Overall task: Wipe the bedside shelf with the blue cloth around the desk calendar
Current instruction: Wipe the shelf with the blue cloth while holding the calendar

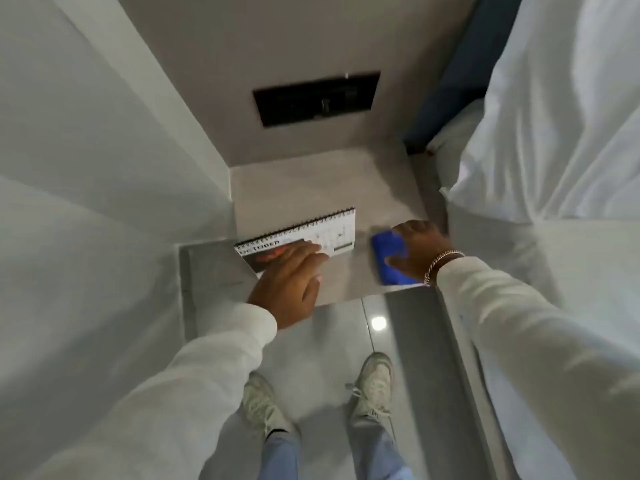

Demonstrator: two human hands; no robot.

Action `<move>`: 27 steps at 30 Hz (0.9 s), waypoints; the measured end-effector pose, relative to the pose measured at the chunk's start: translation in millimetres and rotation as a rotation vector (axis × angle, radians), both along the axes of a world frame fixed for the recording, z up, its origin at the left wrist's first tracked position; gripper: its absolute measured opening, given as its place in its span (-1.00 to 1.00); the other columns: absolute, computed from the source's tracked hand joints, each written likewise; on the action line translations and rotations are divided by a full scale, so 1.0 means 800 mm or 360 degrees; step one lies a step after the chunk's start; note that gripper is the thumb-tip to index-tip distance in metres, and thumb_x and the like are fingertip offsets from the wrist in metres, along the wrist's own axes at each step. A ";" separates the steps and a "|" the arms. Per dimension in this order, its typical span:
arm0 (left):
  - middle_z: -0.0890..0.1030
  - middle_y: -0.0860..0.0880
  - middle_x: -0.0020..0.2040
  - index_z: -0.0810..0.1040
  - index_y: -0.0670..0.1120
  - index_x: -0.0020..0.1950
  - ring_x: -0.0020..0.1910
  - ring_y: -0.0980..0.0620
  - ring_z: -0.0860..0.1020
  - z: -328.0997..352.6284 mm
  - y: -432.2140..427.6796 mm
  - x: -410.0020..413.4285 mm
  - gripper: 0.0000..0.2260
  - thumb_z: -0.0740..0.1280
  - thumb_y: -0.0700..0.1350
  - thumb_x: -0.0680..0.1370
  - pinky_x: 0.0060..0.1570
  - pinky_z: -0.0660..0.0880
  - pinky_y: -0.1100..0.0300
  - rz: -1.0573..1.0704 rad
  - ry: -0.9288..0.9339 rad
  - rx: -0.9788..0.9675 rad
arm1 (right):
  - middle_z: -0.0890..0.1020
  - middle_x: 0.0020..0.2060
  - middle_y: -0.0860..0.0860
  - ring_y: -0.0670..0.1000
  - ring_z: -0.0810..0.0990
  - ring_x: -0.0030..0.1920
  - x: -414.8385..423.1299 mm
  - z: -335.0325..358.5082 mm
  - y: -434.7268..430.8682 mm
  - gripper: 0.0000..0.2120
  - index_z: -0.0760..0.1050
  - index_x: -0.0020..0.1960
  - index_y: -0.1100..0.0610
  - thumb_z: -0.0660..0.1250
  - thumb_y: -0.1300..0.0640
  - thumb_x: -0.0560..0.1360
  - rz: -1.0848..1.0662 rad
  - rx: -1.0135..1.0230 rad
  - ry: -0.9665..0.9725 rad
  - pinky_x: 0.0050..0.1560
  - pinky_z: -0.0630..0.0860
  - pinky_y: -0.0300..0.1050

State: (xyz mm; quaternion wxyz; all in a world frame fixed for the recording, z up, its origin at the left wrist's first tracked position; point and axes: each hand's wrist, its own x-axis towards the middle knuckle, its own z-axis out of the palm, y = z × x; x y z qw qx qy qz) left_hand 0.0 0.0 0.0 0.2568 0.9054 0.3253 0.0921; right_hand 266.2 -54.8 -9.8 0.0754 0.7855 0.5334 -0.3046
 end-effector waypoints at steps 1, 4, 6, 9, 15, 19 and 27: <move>0.60 -0.20 0.24 0.58 -0.22 0.20 0.29 -0.21 0.53 -0.028 -0.009 0.000 -0.72 0.30 -0.21 0.51 0.32 0.44 -0.08 -0.0039 0.0052 0.0008 | 0.32 0.44 0.12 0.23 0.23 0.43 -0.001 -0.025 -0.005 -0.34 0.26 0.41 0.04 0.37 -0.14 0.39 0.0006 -0.0025 -0.0070 0.37 0.32 0.25; 0.58 -0.21 0.30 0.57 -0.23 0.24 0.35 -0.21 0.50 -0.104 -0.025 -0.001 -0.70 0.31 -0.19 0.52 0.34 0.44 -0.11 -0.0129 0.0171 -0.0037 | 0.15 0.52 0.16 0.28 0.10 0.49 -0.002 -0.093 -0.022 -0.29 0.19 0.44 0.05 0.34 -0.18 0.41 -0.0015 0.0042 -0.0255 0.37 0.22 0.37; 0.54 -0.25 0.34 0.55 -0.25 0.27 0.38 -0.23 0.47 -0.151 -0.025 0.003 -0.66 0.30 -0.15 0.53 0.35 0.42 -0.14 -0.0242 0.0175 0.0032 | 0.16 0.51 0.21 0.32 0.13 0.48 -0.006 -0.136 -0.034 -0.31 0.20 0.43 0.06 0.31 -0.22 0.43 -0.0049 0.0196 -0.0311 0.36 0.22 0.40; 0.43 -0.24 0.45 0.47 -0.24 0.37 0.48 -0.21 0.35 -0.201 -0.016 0.010 -0.53 0.24 0.02 0.56 0.45 0.29 -0.14 -0.0442 0.0224 0.0152 | 0.19 0.50 0.24 0.37 0.18 0.45 -0.012 -0.176 -0.047 -0.30 0.20 0.43 0.07 0.24 -0.29 0.44 -0.0140 0.0470 -0.0344 0.32 0.26 0.39; 0.26 -0.21 0.55 0.28 -0.19 0.50 0.57 -0.18 0.15 -0.243 -0.009 0.019 -0.41 0.12 0.12 0.57 0.51 0.14 -0.18 -0.0620 0.0378 0.0253 | 0.26 0.49 0.18 0.35 0.23 0.43 -0.030 -0.219 -0.050 -0.38 0.27 0.37 0.06 0.15 -0.32 0.47 -0.0380 0.0810 -0.0465 0.33 0.25 0.33; 0.21 -0.18 0.58 0.17 -0.17 0.55 0.59 -0.15 0.10 -0.248 -0.010 0.016 -0.36 0.12 0.14 0.56 0.53 0.11 -0.15 -0.0612 0.0404 0.0298 | 0.34 0.45 0.16 0.32 0.29 0.40 -0.034 -0.227 -0.043 -0.48 0.33 0.31 0.03 0.12 -0.27 0.50 -0.0491 0.0880 -0.0519 0.32 0.27 0.29; 0.17 -0.18 0.59 0.13 -0.19 0.56 0.60 -0.14 0.06 -0.252 -0.012 0.018 -0.35 0.09 0.16 0.58 0.52 0.12 -0.15 -0.0617 0.0393 0.0344 | 0.41 0.39 0.21 0.36 0.42 0.22 -0.042 -0.220 -0.039 -0.56 0.39 0.25 0.10 0.24 -0.05 0.43 -0.0521 0.0911 -0.0618 0.09 0.39 0.19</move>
